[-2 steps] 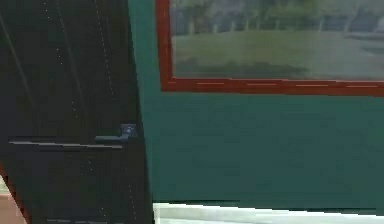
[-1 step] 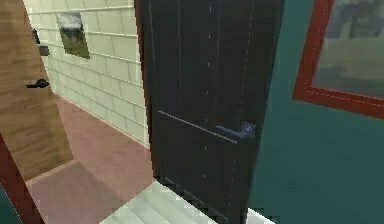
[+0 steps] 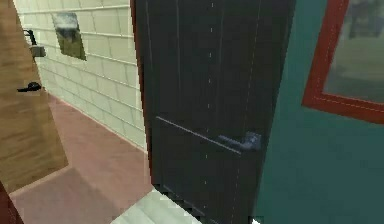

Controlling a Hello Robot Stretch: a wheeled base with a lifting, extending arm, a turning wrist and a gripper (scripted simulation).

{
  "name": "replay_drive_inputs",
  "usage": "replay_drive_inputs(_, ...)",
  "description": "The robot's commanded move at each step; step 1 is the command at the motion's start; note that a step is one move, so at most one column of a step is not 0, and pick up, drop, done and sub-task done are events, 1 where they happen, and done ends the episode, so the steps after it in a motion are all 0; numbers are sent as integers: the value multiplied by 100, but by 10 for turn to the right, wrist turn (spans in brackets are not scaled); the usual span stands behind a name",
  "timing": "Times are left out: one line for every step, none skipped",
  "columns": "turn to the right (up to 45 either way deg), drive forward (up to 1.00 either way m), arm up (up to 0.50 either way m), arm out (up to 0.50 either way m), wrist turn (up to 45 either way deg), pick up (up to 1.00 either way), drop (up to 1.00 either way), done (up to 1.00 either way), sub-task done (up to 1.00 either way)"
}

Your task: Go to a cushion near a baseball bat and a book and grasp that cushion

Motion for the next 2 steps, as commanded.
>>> replay_drive_inputs(-270,0,0,0,0,0,0,0,0)
replay_drive_inputs(0,100,0,0,0,0,0,0,0)
